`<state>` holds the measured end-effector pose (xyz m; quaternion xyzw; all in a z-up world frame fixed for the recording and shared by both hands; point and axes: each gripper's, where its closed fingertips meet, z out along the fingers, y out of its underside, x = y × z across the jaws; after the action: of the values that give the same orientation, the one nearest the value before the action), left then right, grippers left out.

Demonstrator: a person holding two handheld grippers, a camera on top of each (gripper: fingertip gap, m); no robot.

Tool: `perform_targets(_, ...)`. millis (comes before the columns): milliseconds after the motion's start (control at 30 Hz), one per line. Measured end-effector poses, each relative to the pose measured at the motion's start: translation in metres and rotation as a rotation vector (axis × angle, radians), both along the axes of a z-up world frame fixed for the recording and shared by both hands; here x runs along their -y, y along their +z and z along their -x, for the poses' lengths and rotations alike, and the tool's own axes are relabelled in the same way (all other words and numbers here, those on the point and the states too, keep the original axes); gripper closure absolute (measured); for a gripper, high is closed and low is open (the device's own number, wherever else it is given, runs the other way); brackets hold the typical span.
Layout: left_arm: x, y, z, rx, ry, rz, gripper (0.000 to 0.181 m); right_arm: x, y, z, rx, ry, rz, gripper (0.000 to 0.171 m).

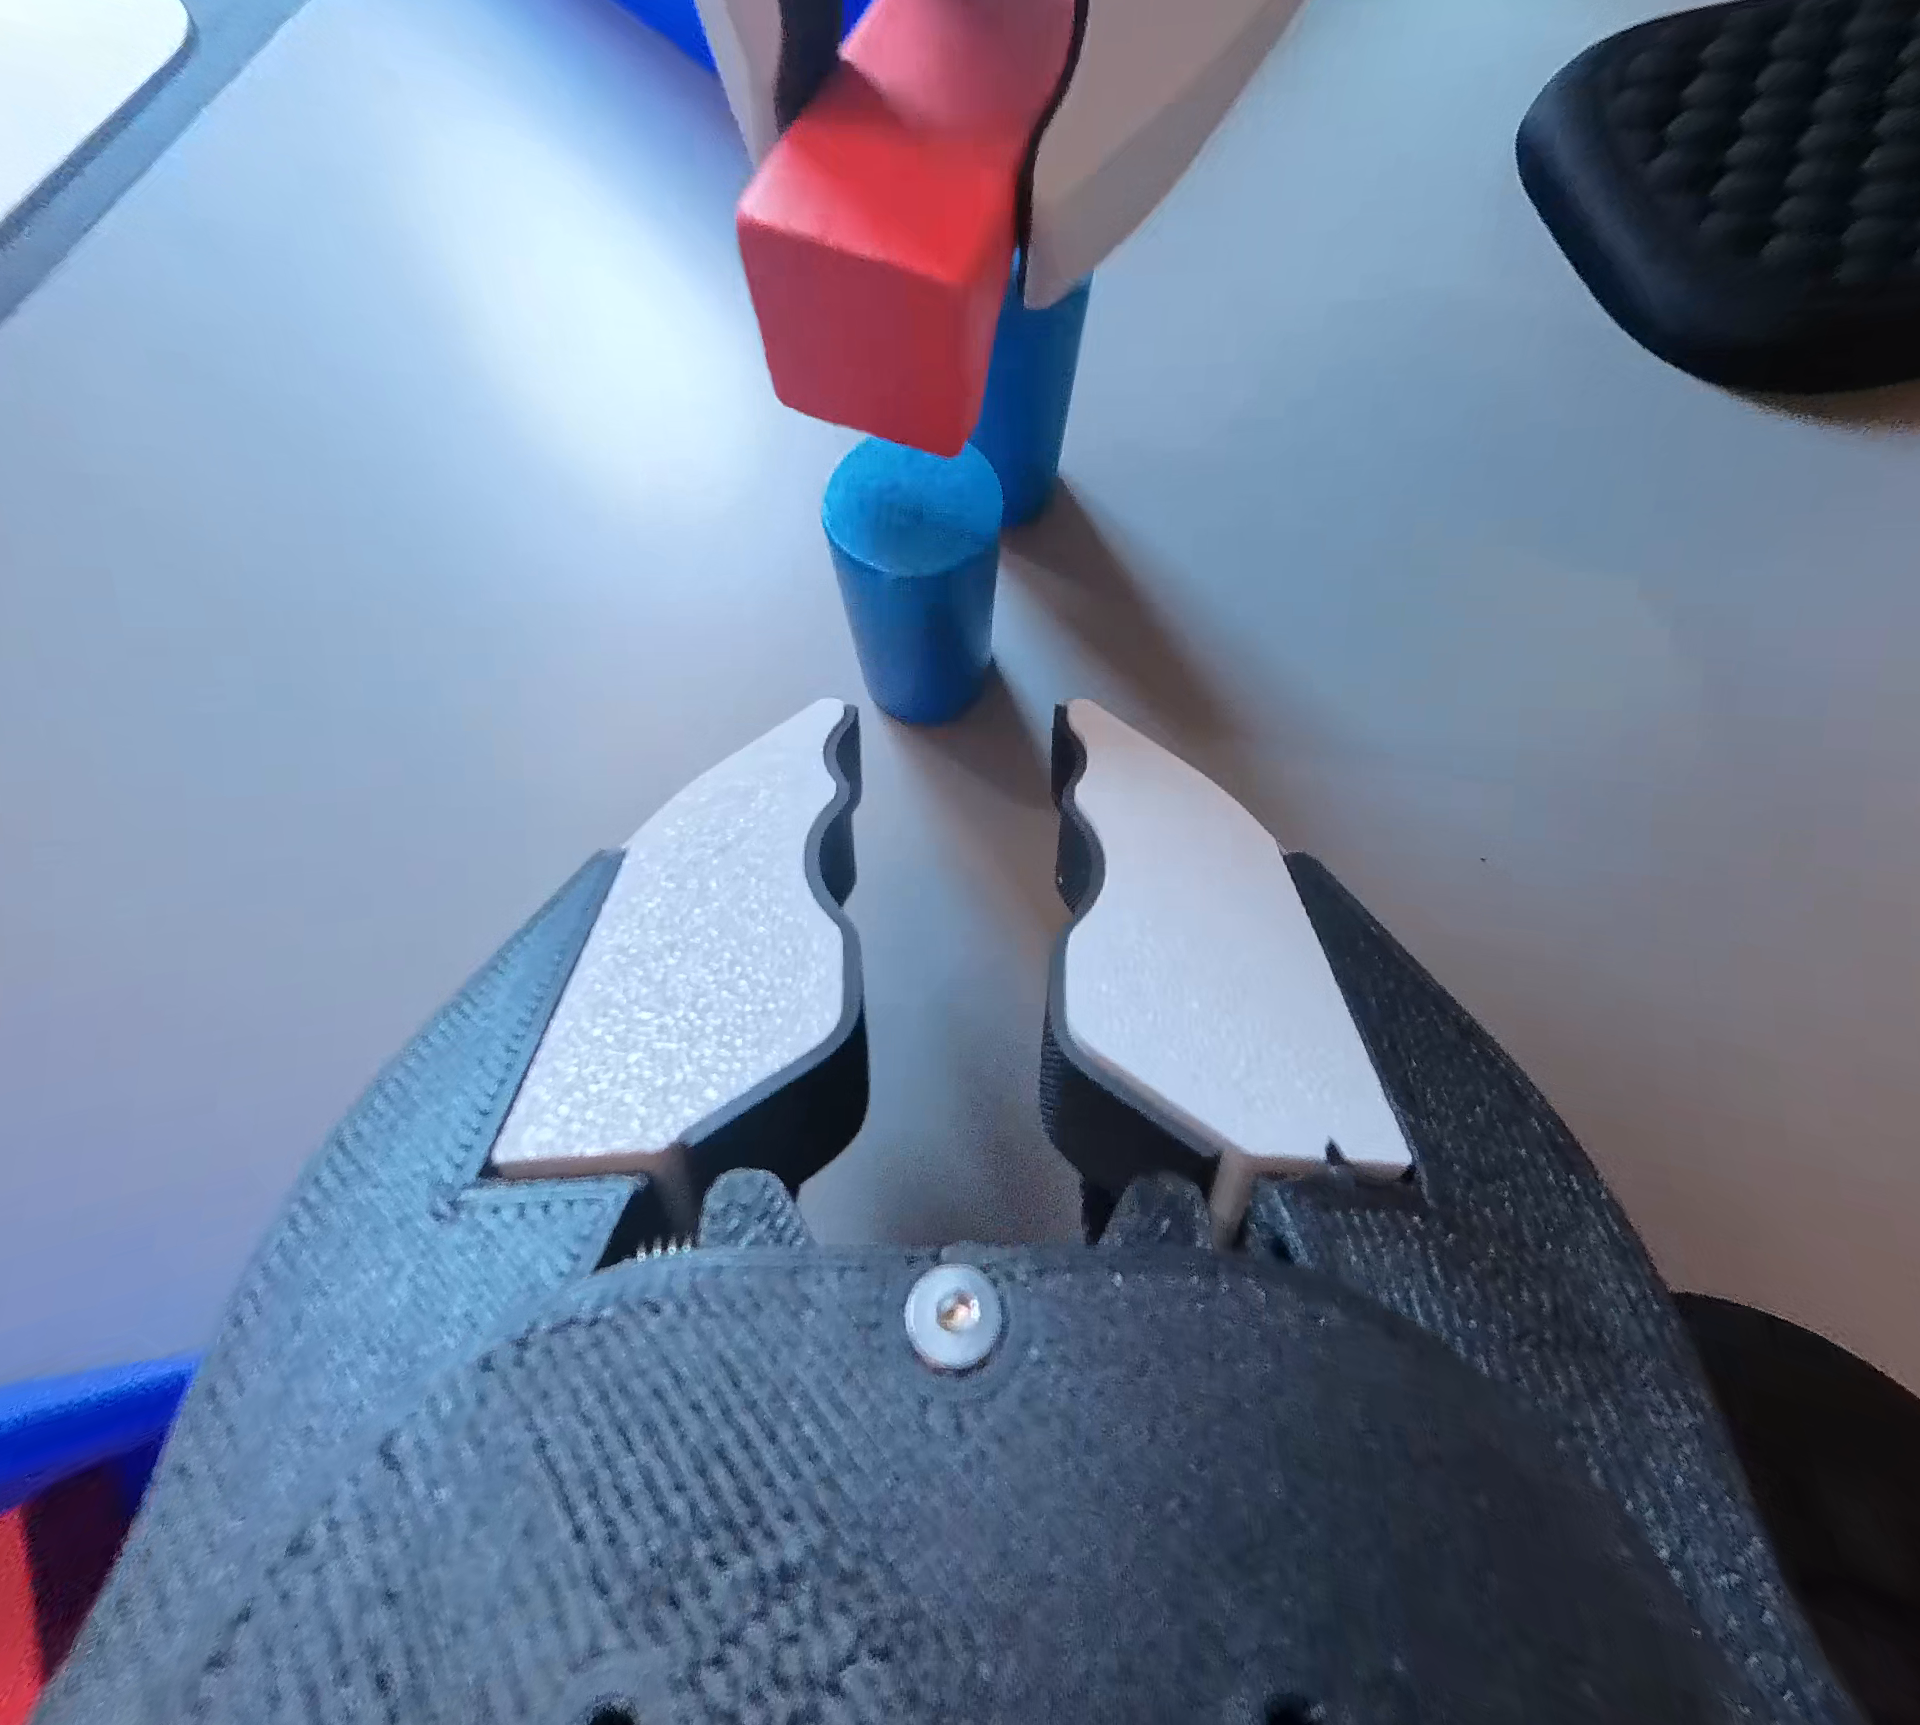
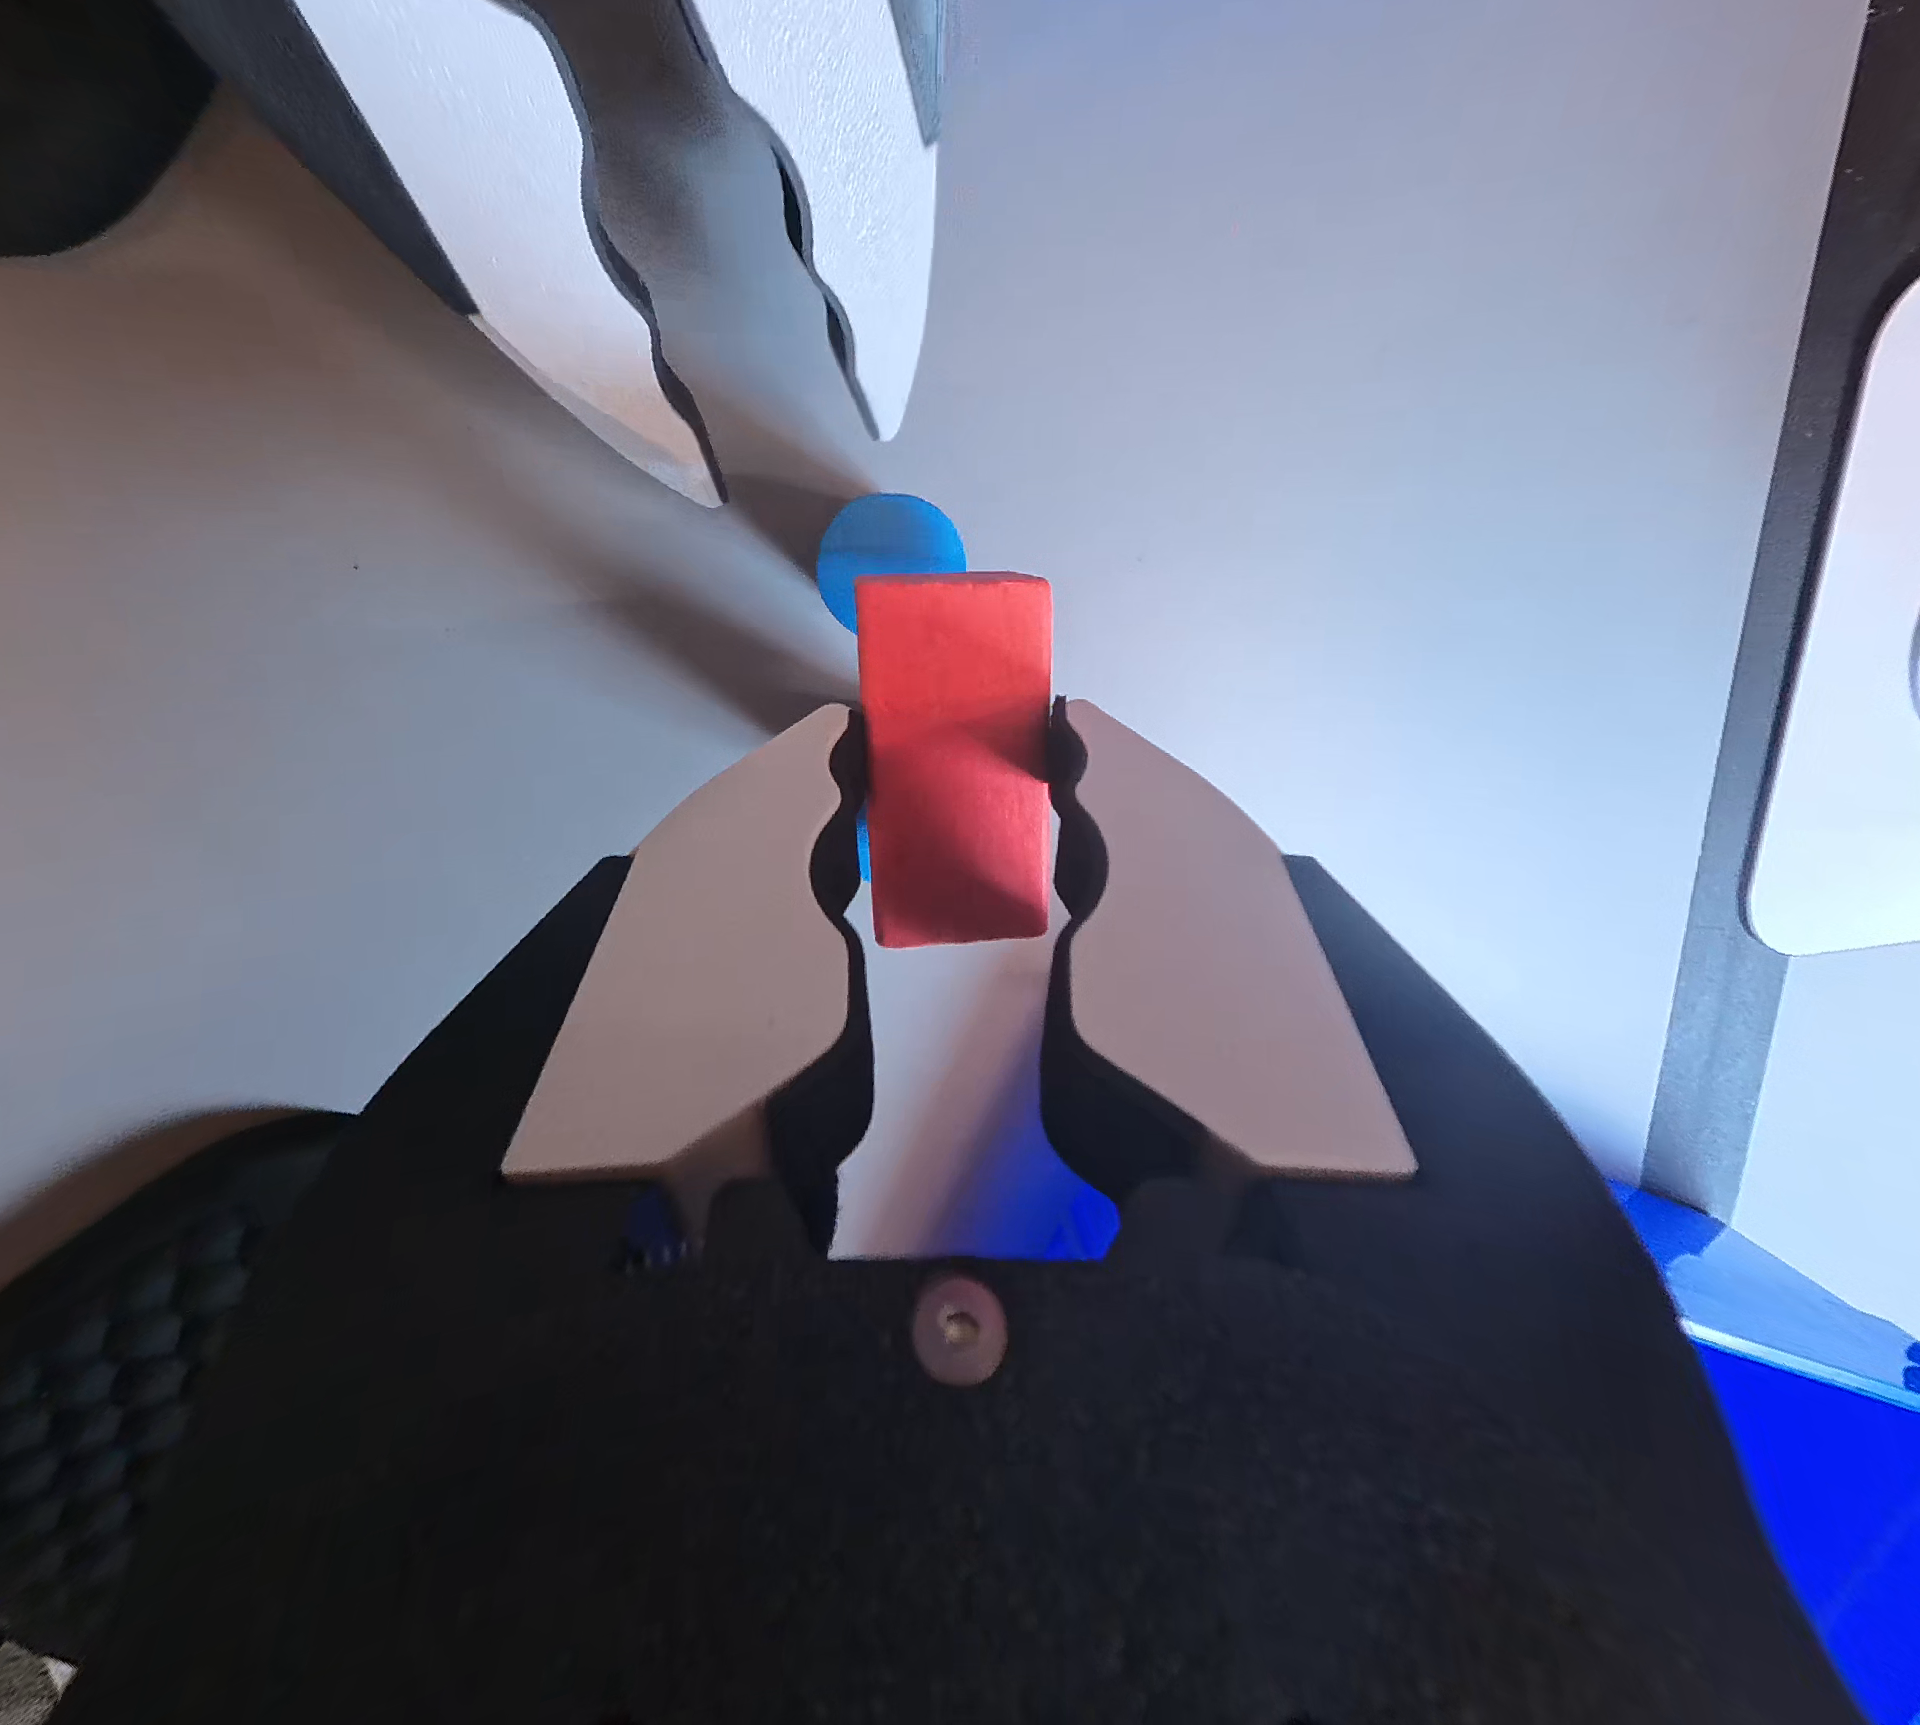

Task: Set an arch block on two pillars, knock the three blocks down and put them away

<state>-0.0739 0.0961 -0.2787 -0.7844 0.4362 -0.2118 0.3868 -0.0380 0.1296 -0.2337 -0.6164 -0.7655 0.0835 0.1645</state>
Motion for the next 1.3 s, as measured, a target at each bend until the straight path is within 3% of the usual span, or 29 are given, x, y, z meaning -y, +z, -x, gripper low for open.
perform_targets(1300, 0.01, -0.014, -0.004, -0.016, -0.052, -0.031, 0.146, 0.002, -0.008, 0.0, 0.027, 0.01, -0.044, 0.137)
